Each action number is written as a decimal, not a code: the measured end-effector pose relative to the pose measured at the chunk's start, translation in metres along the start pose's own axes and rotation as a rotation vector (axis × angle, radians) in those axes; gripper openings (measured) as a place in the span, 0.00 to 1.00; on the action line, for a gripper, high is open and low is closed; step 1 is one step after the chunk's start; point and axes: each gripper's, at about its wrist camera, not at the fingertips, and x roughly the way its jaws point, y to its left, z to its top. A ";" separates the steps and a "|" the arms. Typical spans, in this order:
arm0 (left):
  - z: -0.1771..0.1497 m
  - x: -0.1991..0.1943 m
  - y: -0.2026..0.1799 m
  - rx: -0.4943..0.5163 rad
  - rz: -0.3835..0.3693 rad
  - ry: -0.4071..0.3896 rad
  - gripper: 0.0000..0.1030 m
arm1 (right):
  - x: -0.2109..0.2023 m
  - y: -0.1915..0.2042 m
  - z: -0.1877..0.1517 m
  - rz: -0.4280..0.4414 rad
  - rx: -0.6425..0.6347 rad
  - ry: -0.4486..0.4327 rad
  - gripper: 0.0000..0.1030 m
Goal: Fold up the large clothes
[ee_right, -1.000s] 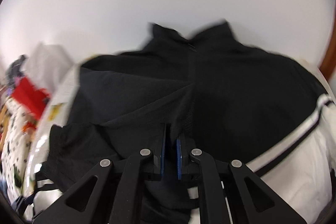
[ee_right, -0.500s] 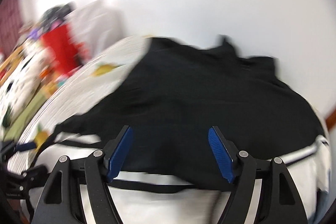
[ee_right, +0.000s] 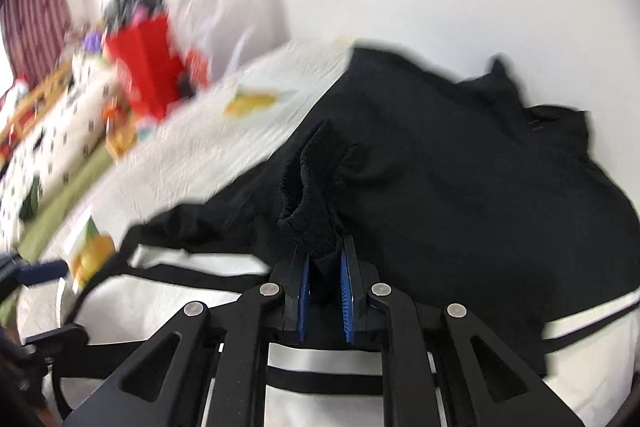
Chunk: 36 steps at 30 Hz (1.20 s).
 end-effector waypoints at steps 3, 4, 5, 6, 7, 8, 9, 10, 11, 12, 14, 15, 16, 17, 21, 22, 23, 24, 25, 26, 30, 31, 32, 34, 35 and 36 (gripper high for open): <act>0.002 -0.001 -0.005 0.004 0.001 -0.006 0.69 | -0.048 -0.043 -0.002 -0.029 0.096 -0.108 0.12; 0.003 -0.002 -0.007 0.006 0.002 -0.007 0.69 | -0.062 -0.057 -0.004 -0.045 0.125 -0.129 0.12; 0.004 -0.002 -0.009 0.011 0.002 -0.009 0.69 | -0.072 -0.074 -0.006 -0.074 0.162 -0.151 0.12; 0.005 -0.002 -0.011 0.018 0.000 -0.010 0.69 | -0.084 -0.094 -0.009 -0.107 0.203 -0.173 0.12; 0.006 -0.003 -0.014 0.025 0.000 -0.013 0.69 | -0.096 -0.115 -0.014 -0.146 0.241 -0.190 0.12; 0.008 -0.004 -0.015 0.024 0.006 -0.020 0.69 | -0.106 -0.132 -0.019 -0.178 0.268 -0.203 0.12; 0.010 -0.004 -0.016 0.018 0.013 -0.027 0.69 | -0.118 -0.153 -0.027 -0.225 0.304 -0.218 0.12; 0.011 -0.004 -0.017 0.015 0.011 -0.027 0.69 | -0.124 -0.167 -0.032 -0.254 0.328 -0.223 0.12; 0.013 -0.004 -0.018 0.014 0.007 -0.024 0.69 | -0.129 -0.183 -0.039 -0.287 0.355 -0.224 0.12; 0.013 -0.003 -0.019 0.013 0.006 -0.024 0.69 | -0.134 -0.200 -0.049 -0.327 0.380 -0.220 0.12; 0.015 -0.003 -0.022 0.016 0.011 -0.021 0.69 | -0.141 -0.230 -0.070 -0.408 0.421 -0.193 0.16; 0.015 -0.002 -0.023 0.019 0.014 -0.020 0.69 | -0.141 -0.244 -0.081 -0.443 0.443 -0.164 0.17; 0.015 -0.002 -0.024 0.022 0.018 -0.019 0.69 | -0.142 -0.255 -0.091 -0.459 0.456 -0.140 0.22; 0.016 -0.002 -0.025 0.023 0.019 -0.018 0.69 | -0.141 -0.267 -0.103 -0.480 0.464 -0.101 0.32; 0.018 0.001 -0.030 0.028 0.021 -0.013 0.69 | -0.154 -0.286 -0.126 -0.559 0.482 -0.083 0.42; 0.019 0.001 -0.032 0.028 0.019 -0.011 0.69 | -0.158 -0.287 -0.126 -0.552 0.484 -0.090 0.43; 0.020 0.002 -0.034 0.028 0.015 -0.010 0.69 | -0.160 -0.287 -0.126 -0.540 0.486 -0.102 0.45; 0.020 0.003 -0.036 0.031 0.013 -0.009 0.69 | -0.160 -0.284 -0.126 -0.524 0.483 -0.112 0.45; 0.021 0.003 -0.038 0.036 0.014 -0.009 0.70 | -0.157 -0.281 -0.125 -0.501 0.467 -0.112 0.46; 0.022 0.003 -0.041 0.041 0.016 -0.012 0.70 | -0.152 -0.278 -0.126 -0.478 0.446 -0.101 0.46; 0.022 -0.002 -0.049 0.062 0.009 -0.023 0.69 | -0.115 -0.273 -0.123 -0.471 0.383 -0.029 0.46; 0.022 -0.003 -0.051 0.067 0.008 -0.022 0.69 | -0.103 -0.277 -0.125 -0.487 0.387 0.001 0.44; 0.021 -0.004 -0.052 0.072 0.008 -0.021 0.69 | -0.092 -0.281 -0.130 -0.507 0.401 0.036 0.42; 0.020 -0.005 -0.054 0.084 0.014 -0.018 0.69 | -0.078 -0.291 -0.139 -0.537 0.445 0.101 0.38; 0.019 -0.005 -0.054 0.088 0.017 -0.018 0.69 | -0.075 -0.295 -0.144 -0.537 0.466 0.122 0.37; 0.019 -0.006 -0.055 0.089 0.018 -0.018 0.69 | -0.076 -0.298 -0.147 -0.523 0.478 0.122 0.37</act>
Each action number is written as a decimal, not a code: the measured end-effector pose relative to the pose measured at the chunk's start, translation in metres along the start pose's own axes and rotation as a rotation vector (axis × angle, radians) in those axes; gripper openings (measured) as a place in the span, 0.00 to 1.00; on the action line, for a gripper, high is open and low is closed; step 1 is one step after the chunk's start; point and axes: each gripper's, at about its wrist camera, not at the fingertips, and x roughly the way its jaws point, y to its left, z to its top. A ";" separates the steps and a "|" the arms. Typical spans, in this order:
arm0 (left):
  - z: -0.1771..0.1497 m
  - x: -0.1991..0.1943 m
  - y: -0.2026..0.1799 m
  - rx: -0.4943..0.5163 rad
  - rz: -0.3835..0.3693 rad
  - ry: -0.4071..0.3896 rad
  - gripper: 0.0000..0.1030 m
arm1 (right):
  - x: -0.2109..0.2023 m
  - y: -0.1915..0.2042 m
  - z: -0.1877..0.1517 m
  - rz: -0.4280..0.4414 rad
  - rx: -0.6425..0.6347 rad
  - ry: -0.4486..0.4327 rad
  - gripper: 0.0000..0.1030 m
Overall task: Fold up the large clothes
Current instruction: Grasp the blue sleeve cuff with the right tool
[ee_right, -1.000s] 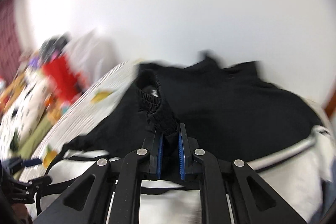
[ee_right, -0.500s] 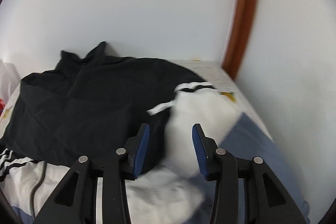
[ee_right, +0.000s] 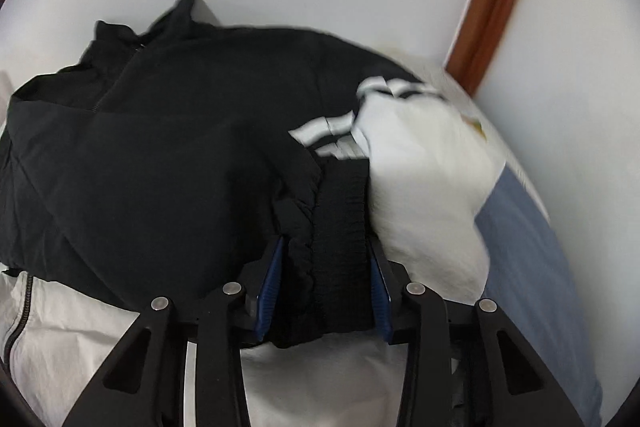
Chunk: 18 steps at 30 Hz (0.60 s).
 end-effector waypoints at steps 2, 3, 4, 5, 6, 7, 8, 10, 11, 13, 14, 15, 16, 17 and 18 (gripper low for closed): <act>0.000 -0.001 -0.001 -0.002 0.001 -0.003 0.69 | -0.013 -0.007 -0.004 0.036 0.020 -0.016 0.38; 0.000 -0.002 0.000 -0.006 -0.001 -0.003 0.69 | -0.027 -0.011 -0.007 0.057 0.023 -0.043 0.39; 0.000 -0.002 0.000 -0.010 -0.002 -0.004 0.69 | -0.035 -0.013 -0.008 0.062 0.023 -0.057 0.40; 0.000 -0.002 -0.001 -0.014 -0.006 -0.005 0.69 | -0.046 -0.016 -0.011 0.066 0.022 -0.077 0.41; 0.001 -0.002 -0.002 -0.015 -0.007 -0.006 0.69 | -0.057 -0.020 -0.014 0.067 0.018 -0.097 0.43; 0.001 -0.002 -0.003 -0.014 -0.008 -0.006 0.69 | -0.068 -0.024 -0.018 0.058 0.016 -0.111 0.46; 0.001 -0.002 -0.004 -0.013 -0.009 -0.007 0.69 | -0.079 -0.031 -0.023 0.039 0.018 -0.125 0.50; 0.000 -0.003 -0.006 -0.009 -0.015 -0.011 0.69 | -0.092 -0.047 -0.034 0.005 0.033 -0.134 0.55; 0.000 -0.004 -0.007 -0.007 -0.018 -0.013 0.69 | -0.098 -0.060 -0.040 -0.015 0.048 -0.131 0.59; 0.000 -0.006 -0.010 0.000 -0.023 -0.017 0.69 | -0.110 -0.085 -0.057 -0.068 0.080 -0.118 0.65; -0.001 -0.007 -0.012 0.003 -0.026 -0.020 0.69 | -0.113 -0.097 -0.065 -0.100 0.091 -0.107 0.70; -0.001 -0.009 -0.014 0.007 -0.029 -0.022 0.69 | -0.115 -0.108 -0.075 -0.128 0.093 -0.093 0.71; -0.001 -0.011 -0.016 0.010 -0.031 -0.024 0.69 | -0.117 -0.118 -0.085 -0.152 0.090 -0.077 0.72; -0.002 -0.012 -0.018 0.014 -0.033 -0.025 0.69 | -0.119 -0.128 -0.097 -0.180 0.085 -0.056 0.73; -0.002 -0.014 -0.021 0.019 -0.036 -0.027 0.70 | -0.120 -0.138 -0.109 -0.210 0.081 -0.033 0.73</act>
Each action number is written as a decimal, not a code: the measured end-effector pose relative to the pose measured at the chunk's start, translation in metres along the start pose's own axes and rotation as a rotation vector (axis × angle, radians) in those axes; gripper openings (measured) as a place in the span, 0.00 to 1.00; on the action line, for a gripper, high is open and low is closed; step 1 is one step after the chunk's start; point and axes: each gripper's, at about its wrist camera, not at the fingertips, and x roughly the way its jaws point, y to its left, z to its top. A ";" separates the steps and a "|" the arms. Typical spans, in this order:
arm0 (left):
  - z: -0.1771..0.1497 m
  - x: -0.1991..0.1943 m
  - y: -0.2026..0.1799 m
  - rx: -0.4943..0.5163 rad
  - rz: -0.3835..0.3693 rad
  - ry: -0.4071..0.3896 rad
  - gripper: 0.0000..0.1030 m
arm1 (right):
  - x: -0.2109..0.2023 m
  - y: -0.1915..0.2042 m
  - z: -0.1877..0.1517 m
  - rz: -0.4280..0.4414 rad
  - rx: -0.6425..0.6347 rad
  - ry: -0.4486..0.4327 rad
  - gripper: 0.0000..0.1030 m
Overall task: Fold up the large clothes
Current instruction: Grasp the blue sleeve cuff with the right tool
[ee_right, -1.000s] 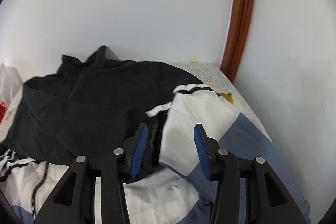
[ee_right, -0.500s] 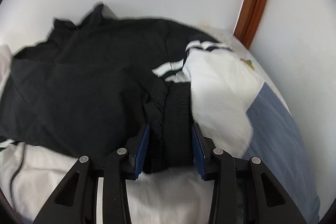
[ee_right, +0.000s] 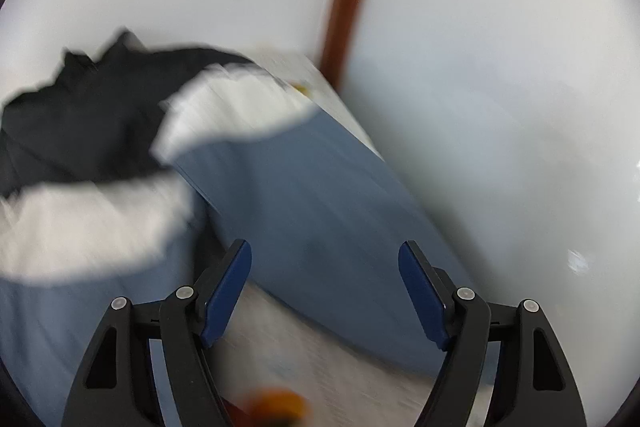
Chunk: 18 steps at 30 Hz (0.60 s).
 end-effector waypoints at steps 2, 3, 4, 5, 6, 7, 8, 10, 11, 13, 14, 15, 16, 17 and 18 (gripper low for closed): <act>-0.002 -0.003 -0.004 0.004 -0.004 -0.003 0.69 | 0.001 -0.018 -0.018 -0.040 -0.006 0.040 0.73; -0.003 -0.005 -0.007 0.005 -0.007 -0.004 0.69 | 0.001 -0.029 -0.030 -0.045 -0.005 0.062 0.73; -0.004 -0.007 -0.009 0.006 -0.008 -0.005 0.69 | 0.001 -0.035 -0.038 -0.043 -0.001 0.074 0.73; -0.005 -0.007 -0.011 0.006 -0.007 -0.004 0.69 | 0.000 -0.042 -0.047 -0.042 0.004 0.084 0.73; -0.006 -0.009 -0.015 0.005 -0.002 -0.002 0.69 | 0.001 -0.047 -0.054 -0.041 0.011 0.090 0.73; -0.008 -0.009 -0.017 0.005 0.002 -0.002 0.69 | 0.002 -0.050 -0.058 -0.038 0.015 0.096 0.73; -0.008 -0.010 -0.020 0.006 0.008 0.000 0.69 | 0.004 -0.052 -0.063 -0.035 0.018 0.104 0.73; -0.011 -0.013 -0.025 0.012 0.023 0.003 0.69 | 0.008 -0.053 -0.071 -0.034 0.018 0.104 0.73; -0.013 -0.015 -0.026 0.014 0.028 0.002 0.69 | 0.010 -0.053 -0.071 -0.034 0.016 0.099 0.73; -0.016 -0.020 -0.031 0.024 0.037 0.004 0.69 | 0.013 -0.050 -0.071 -0.030 0.011 0.090 0.73; -0.016 -0.021 -0.033 0.030 0.037 0.002 0.69 | 0.015 -0.049 -0.071 -0.023 0.004 0.086 0.73; -0.018 -0.025 -0.036 0.036 0.043 -0.004 0.69 | 0.016 -0.048 -0.070 -0.022 0.000 0.078 0.73; -0.019 -0.027 -0.037 0.039 0.051 -0.010 0.69 | 0.019 -0.047 -0.069 -0.025 -0.002 0.069 0.73; -0.019 -0.028 -0.038 0.040 0.056 -0.012 0.69 | 0.020 -0.047 -0.067 -0.029 -0.002 0.061 0.72; -0.020 -0.030 -0.040 0.041 0.061 -0.012 0.69 | 0.022 -0.048 -0.064 -0.033 0.001 0.061 0.70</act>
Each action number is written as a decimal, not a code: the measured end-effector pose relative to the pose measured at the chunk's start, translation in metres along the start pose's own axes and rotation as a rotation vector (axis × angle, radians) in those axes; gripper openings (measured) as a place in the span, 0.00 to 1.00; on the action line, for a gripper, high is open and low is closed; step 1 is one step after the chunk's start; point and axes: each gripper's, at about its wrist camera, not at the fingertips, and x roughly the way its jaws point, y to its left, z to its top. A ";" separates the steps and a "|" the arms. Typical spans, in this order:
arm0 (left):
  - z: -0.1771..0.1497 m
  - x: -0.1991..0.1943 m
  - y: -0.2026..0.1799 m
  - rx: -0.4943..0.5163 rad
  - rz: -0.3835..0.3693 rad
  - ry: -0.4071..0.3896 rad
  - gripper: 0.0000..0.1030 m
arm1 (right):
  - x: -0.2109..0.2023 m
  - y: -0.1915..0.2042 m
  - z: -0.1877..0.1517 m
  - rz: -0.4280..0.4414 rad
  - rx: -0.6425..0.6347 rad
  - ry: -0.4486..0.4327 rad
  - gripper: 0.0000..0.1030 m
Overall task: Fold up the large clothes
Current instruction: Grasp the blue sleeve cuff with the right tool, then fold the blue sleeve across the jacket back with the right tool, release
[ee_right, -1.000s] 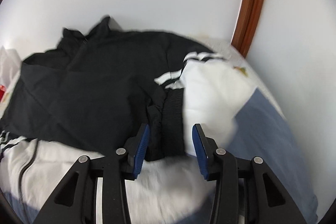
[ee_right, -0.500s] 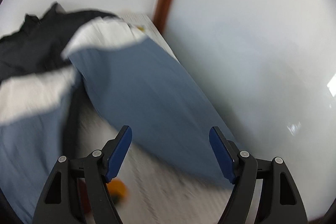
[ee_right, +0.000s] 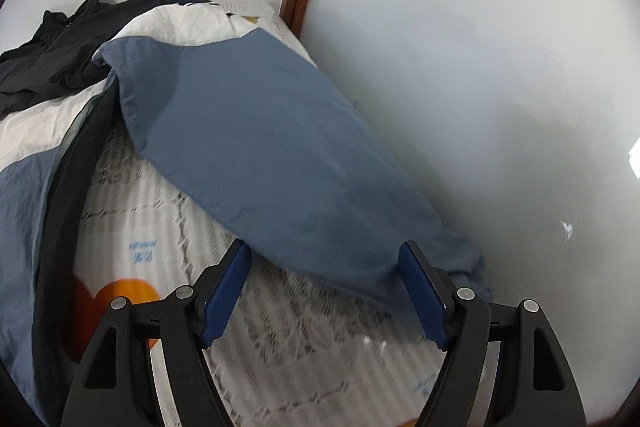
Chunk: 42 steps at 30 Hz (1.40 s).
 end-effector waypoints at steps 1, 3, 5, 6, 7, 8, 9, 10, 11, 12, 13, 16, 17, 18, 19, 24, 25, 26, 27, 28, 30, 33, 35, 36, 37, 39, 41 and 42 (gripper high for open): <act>-0.001 -0.001 0.000 -0.002 0.002 -0.001 0.69 | 0.002 -0.001 0.003 -0.007 0.011 0.003 0.55; -0.002 -0.001 0.000 -0.012 0.002 -0.004 0.69 | 0.008 -0.004 0.010 0.003 0.034 0.022 0.14; -0.003 -0.001 0.004 -0.024 0.004 0.003 0.70 | 0.013 -0.008 0.016 -0.007 0.052 0.041 0.04; -0.003 -0.001 0.007 -0.030 0.008 0.007 0.69 | 0.008 -0.010 0.020 -0.031 0.065 0.023 0.03; -0.004 -0.001 0.011 -0.035 0.012 0.005 0.69 | 0.001 -0.012 0.024 -0.045 0.071 0.003 0.02; -0.005 -0.002 0.013 -0.037 0.012 0.001 0.69 | -0.011 -0.014 0.031 -0.051 0.078 -0.025 0.02; -0.006 -0.003 0.017 -0.036 0.012 -0.006 0.69 | -0.022 -0.016 0.036 -0.054 0.088 -0.051 0.02; -0.007 -0.003 0.022 -0.032 0.021 -0.010 0.69 | -0.035 -0.016 0.044 -0.056 0.098 -0.084 0.02; -0.007 -0.003 0.024 -0.032 0.029 -0.012 0.69 | -0.047 -0.015 0.053 -0.052 0.101 -0.116 0.01; -0.009 -0.002 0.030 -0.031 0.042 -0.014 0.69 | -0.062 -0.011 0.062 -0.042 0.103 -0.155 0.01; -0.009 -0.002 0.032 -0.031 0.045 -0.014 0.69 | -0.076 -0.006 0.071 -0.025 0.103 -0.186 0.02; -0.012 -0.002 0.046 -0.041 0.039 -0.017 0.69 | -0.112 0.022 0.103 0.054 0.084 -0.268 0.01; -0.012 -0.002 0.050 -0.046 0.035 -0.021 0.69 | -0.123 0.035 0.112 0.080 0.071 -0.293 0.01; -0.013 -0.002 0.056 -0.049 0.030 -0.024 0.69 | -0.136 0.052 0.121 0.108 0.055 -0.319 0.01; -0.013 -0.002 0.062 -0.047 0.028 -0.028 0.69 | -0.144 0.069 0.133 0.137 0.040 -0.342 0.01; -0.014 0.001 0.090 -0.069 0.054 -0.041 0.69 | -0.183 0.173 0.173 0.297 -0.060 -0.422 0.01; -0.015 0.004 0.100 -0.091 0.051 -0.040 0.69 | -0.188 0.190 0.176 0.317 -0.083 -0.431 0.01; -0.015 0.006 0.105 -0.104 0.048 -0.037 0.69 | -0.191 0.212 0.181 0.342 -0.113 -0.440 0.01; -0.015 0.008 0.111 -0.117 0.047 -0.035 0.69 | -0.194 0.240 0.186 0.376 -0.151 -0.449 0.01; -0.016 0.010 0.117 -0.129 0.047 -0.034 0.69 | -0.195 0.260 0.188 0.396 -0.180 -0.454 0.01; -0.017 0.014 0.128 -0.152 0.050 -0.031 0.69 | -0.192 0.308 0.192 0.437 -0.245 -0.443 0.01; -0.020 0.021 0.138 -0.178 0.044 -0.019 0.69 | -0.176 0.370 0.192 0.473 -0.325 -0.405 0.02; -0.021 0.024 0.142 -0.185 0.042 -0.011 0.69 | -0.159 0.410 0.186 0.476 -0.377 -0.358 0.02; -0.021 0.026 0.142 -0.184 0.039 -0.007 0.69 | -0.153 0.423 0.183 0.474 -0.393 -0.347 0.02; -0.021 0.027 0.143 -0.180 0.037 -0.004 0.69 | -0.143 0.436 0.181 0.464 -0.408 -0.336 0.01; -0.021 0.029 0.141 -0.167 0.032 0.002 0.69 | -0.128 0.452 0.172 0.437 -0.424 -0.311 0.02; -0.021 0.029 0.139 -0.152 0.026 0.002 0.69 | -0.114 0.456 0.171 0.436 -0.404 -0.280 0.12; -0.020 0.029 0.138 -0.146 0.024 0.002 0.69 | -0.107 0.459 0.173 0.435 -0.394 -0.270 0.20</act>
